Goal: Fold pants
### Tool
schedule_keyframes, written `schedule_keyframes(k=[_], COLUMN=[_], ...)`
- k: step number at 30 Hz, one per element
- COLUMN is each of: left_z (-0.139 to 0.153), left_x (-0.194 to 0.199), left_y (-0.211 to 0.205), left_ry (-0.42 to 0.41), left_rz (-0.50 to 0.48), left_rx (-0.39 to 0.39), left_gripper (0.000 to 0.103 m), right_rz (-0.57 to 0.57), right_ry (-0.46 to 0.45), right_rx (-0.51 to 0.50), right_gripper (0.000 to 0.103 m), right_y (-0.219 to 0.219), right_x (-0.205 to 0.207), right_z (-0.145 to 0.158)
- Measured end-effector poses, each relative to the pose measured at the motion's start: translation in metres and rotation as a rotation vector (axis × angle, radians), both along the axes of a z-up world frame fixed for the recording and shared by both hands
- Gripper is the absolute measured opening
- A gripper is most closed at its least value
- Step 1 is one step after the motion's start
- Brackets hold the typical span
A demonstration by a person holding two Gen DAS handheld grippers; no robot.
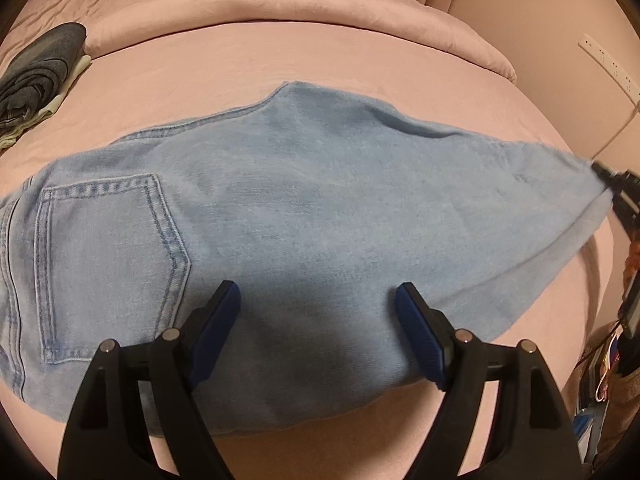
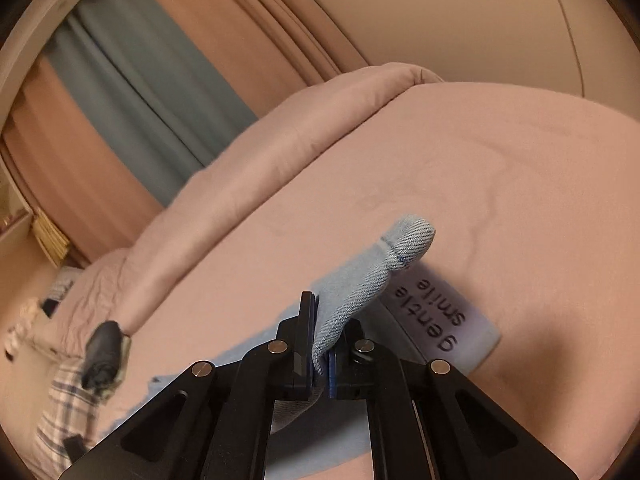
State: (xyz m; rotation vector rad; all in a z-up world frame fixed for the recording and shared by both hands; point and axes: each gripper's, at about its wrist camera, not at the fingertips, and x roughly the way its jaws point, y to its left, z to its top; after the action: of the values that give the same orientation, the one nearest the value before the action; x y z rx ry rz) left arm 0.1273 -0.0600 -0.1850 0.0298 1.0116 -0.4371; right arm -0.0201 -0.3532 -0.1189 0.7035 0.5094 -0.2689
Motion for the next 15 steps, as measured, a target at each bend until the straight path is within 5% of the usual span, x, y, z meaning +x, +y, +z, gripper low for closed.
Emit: schedule_keyframes(k=[4, 7, 11, 13, 15], left_z=[-0.002, -0.003, 0.004, 0.01, 0.017], left_x=[-0.001, -0.003, 0.0, 0.0, 0.001], left_y=[-0.004, -0.007, 0.003, 0.012, 0.022], left_ry=[-0.008, -0.019, 0.009, 0.01, -0.002], left_rz=[-0.017, -0.042, -0.02, 0.005, 0.023], left_rx=[0.022, 0.049, 0.005, -0.031, -0.062], left_gripper=[0.084, 0.085, 0.084, 0.084, 0.084], right_rz=[-0.082, -0.088, -0.122, -0.225, -0.313], right_ry=[0.17, 0.098, 0.101, 0.115, 0.116], right_rx=[0.095, 0.266, 0.277, 0.163, 0.042], right_gripper=[0.005, 0.004, 0.012, 0.041, 0.054], right_y=[-0.03, -0.049, -0.066, -0.065, -0.06], right_x=[0.0, -0.019, -0.032, -0.043, -0.05], right_z=[-0.058, -0.073, -0.059, -0.042, -0.02])
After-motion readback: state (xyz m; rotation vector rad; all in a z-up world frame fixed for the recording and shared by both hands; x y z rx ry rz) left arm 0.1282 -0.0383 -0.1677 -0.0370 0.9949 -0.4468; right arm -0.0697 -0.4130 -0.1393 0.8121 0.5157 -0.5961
